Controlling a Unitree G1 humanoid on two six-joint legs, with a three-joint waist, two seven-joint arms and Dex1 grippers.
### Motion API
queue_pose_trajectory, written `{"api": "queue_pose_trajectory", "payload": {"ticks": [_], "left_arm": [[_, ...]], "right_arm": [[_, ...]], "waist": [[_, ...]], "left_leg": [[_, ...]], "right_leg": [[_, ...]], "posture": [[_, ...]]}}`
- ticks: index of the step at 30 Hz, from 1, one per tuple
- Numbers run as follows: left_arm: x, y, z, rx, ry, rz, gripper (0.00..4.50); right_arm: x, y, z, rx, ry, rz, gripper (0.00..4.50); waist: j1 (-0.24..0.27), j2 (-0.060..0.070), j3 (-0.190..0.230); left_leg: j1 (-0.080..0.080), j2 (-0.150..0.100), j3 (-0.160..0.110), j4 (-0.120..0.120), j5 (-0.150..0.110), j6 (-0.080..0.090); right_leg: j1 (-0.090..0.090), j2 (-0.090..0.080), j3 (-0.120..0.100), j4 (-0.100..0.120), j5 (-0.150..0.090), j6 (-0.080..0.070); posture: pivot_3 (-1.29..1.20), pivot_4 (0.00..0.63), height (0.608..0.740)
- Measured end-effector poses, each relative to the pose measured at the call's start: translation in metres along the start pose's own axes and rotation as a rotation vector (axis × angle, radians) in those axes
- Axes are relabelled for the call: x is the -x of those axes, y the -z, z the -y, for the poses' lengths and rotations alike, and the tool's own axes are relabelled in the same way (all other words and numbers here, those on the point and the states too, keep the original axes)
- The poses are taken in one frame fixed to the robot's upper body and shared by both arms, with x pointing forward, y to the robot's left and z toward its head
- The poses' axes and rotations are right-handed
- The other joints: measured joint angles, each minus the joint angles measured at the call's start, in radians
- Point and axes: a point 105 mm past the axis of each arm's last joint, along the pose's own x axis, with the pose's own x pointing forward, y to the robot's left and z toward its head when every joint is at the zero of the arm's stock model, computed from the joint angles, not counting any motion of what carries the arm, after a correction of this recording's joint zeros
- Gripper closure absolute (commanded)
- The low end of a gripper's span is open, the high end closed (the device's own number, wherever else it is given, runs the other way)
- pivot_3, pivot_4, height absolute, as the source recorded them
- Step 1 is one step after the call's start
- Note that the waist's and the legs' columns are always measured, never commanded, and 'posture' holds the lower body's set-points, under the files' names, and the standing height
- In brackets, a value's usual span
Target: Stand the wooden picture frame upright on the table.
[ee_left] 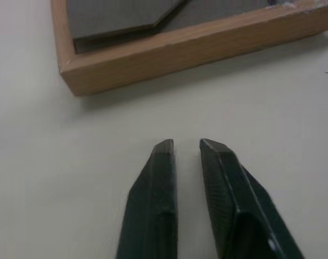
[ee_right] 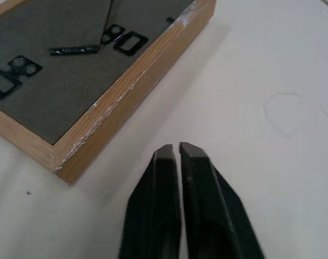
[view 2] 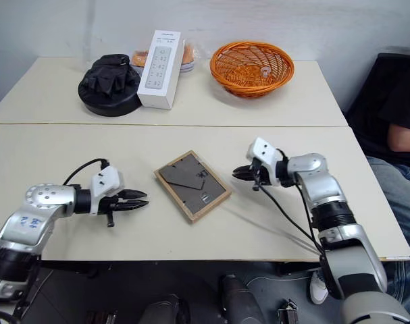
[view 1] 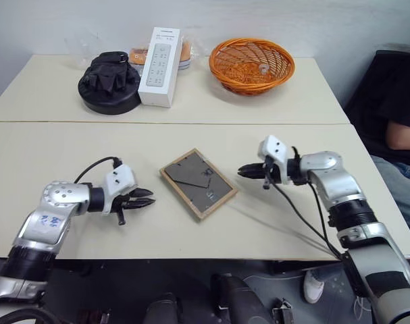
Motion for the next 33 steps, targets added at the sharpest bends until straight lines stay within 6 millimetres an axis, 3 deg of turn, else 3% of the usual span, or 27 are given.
{"api": "queue_pose_trajectory", "payload": {"ticks": [2,5,11,14,19,24,27,33], "left_arm": [[-0.007,-0.003,-0.001,0.004,0.024,0.013,4.45],[-0.03,-0.017,-0.018,0.024,0.002,0.055,4.45],[-0.044,-0.039,-0.036,0.066,-0.036,0.133,4.45],[-0.04,-0.038,-0.035,0.151,-0.012,0.144,3.94],[-0.011,-0.007,-0.023,0.469,0.074,0.032,2.5],[-0.007,-0.017,-0.017,0.819,0.162,0.075,0.96],[-0.015,-0.025,-0.015,0.905,0.19,0.092,0.12],[-0.032,-0.035,-0.002,0.94,0.247,0.074,0.05]], "right_arm": [[-0.008,0.001,-0.004,0.013,-0.018,-0.009,4.5],[-0.011,-0.002,-0.02,0.044,-0.078,-0.008,4.5],[-0.009,-0.004,-0.047,0.03,-0.137,0.01,4.5],[-0.008,-0.008,-0.05,0.039,-0.128,0.016,4.5],[-0.001,-0.005,-0.042,0.067,-0.075,-0.013,4.5],[-0.004,-0.002,-0.04,0.154,-0.067,-0.046,4.5],[-0.007,0.0,-0.041,0.193,-0.07,-0.061,4.5],[-0.012,0.001,-0.038,0.209,-0.048,-0.072,4.5]], "waist": [[0.001,0.0,0.0],[0.008,0.0,0.0],[0.003,0.0,0.0],[-0.001,0.0,0.0],[-0.002,0.0,0.0],[0.011,-0.001,0.0],[0.01,-0.001,0.0],[0.007,-0.001,-0.001]], "left_leg": [[-0.005,0.0,0.002,0.001,0.0,-0.001],[-0.008,0.0,0.0,0.007,0.002,-0.003],[-0.008,-0.001,0.001,0.013,0.001,-0.003],[-0.008,0.0,0.001,0.013,0.001,-0.003],[-0.008,-0.001,0.0,0.013,0.001,-0.003],[-0.009,-0.001,-0.002,0.014,0.0,-0.001],[-0.009,-0.001,-0.001,0.014,0.0,0.0],[-0.007,-0.001,-0.001,0.014,0.0,-0.002]], "right_leg": [[-0.007,0.0,0.001,0.004,0.0,0.0],[-0.009,-0.001,0.0,0.008,0.0,0.0],[-0.009,0.0,0.001,0.011,0.0,0.0],[-0.009,0.0,0.001,0.012,0.0,0.0],[-0.009,0.0,0.001,0.011,0.0,-0.001],[-0.008,0.0,0.0,0.01,0.0,0.0],[-0.008,0.0,0.0,0.012,0.0,0.0],[-0.007,-0.001,0.0,0.012,0.0,0.0]], "posture": [[0.0,0.15,0.74],[0.0,0.15,0.74],[0.0,0.15,0.74],[0.0,0.15,0.74],[0.0,0.15,0.74],[0.0,0.15,0.74],[0.0,0.15,0.74],[0.0,0.15,0.74]]}}
